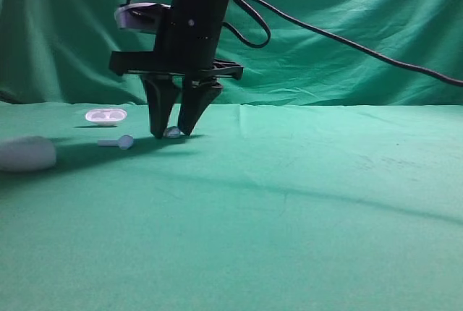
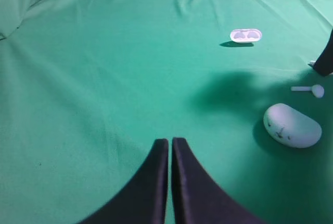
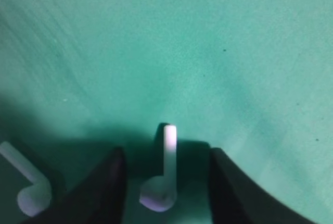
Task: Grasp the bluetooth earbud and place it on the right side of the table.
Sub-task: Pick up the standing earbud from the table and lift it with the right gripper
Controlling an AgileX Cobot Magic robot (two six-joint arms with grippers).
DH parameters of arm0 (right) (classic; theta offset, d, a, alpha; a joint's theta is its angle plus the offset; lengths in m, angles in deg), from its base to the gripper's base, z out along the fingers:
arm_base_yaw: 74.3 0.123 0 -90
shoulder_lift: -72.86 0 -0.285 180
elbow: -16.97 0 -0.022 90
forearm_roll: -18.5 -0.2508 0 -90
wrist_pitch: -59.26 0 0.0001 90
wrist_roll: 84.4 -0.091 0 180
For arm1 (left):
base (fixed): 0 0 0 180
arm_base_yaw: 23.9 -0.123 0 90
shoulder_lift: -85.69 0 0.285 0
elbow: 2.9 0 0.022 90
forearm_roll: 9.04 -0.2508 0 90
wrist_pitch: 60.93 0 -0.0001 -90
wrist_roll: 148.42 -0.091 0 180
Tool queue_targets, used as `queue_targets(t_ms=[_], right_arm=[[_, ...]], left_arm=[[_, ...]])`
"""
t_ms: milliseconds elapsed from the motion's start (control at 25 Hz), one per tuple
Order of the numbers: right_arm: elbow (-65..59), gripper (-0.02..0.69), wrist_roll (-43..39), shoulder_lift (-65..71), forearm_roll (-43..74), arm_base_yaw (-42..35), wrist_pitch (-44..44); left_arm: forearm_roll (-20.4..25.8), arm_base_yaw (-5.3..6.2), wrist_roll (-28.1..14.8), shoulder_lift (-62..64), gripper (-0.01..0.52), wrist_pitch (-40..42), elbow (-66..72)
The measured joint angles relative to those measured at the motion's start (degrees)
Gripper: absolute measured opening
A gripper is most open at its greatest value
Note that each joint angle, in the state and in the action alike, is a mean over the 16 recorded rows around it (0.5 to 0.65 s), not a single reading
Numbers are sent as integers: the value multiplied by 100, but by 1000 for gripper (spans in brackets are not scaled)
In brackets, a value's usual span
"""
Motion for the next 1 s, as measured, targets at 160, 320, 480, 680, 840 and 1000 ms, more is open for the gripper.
queue_targets(t_ms=[160, 320, 480, 680, 840, 1000], right_arm=[[4, 276, -45, 46, 59, 0, -17], [9, 196, -109, 63, 112, 0, -37], [15, 119, -188, 64, 161, 0, -62], [21, 73, -347, -7, 220, 0, -155], [22, 74, -506, -231, 295, -5, -367], [20, 74, -684, -621, 401, -70, -682]], left_arm=[[0, 0, 0, 0, 0, 0, 0], [0, 0, 0, 0, 0, 0, 0], [0, 0, 0, 0, 0, 0, 0], [0, 0, 0, 0, 0, 0, 0], [0, 0, 0, 0, 0, 0, 0], [0, 0, 0, 0, 0, 0, 0]])
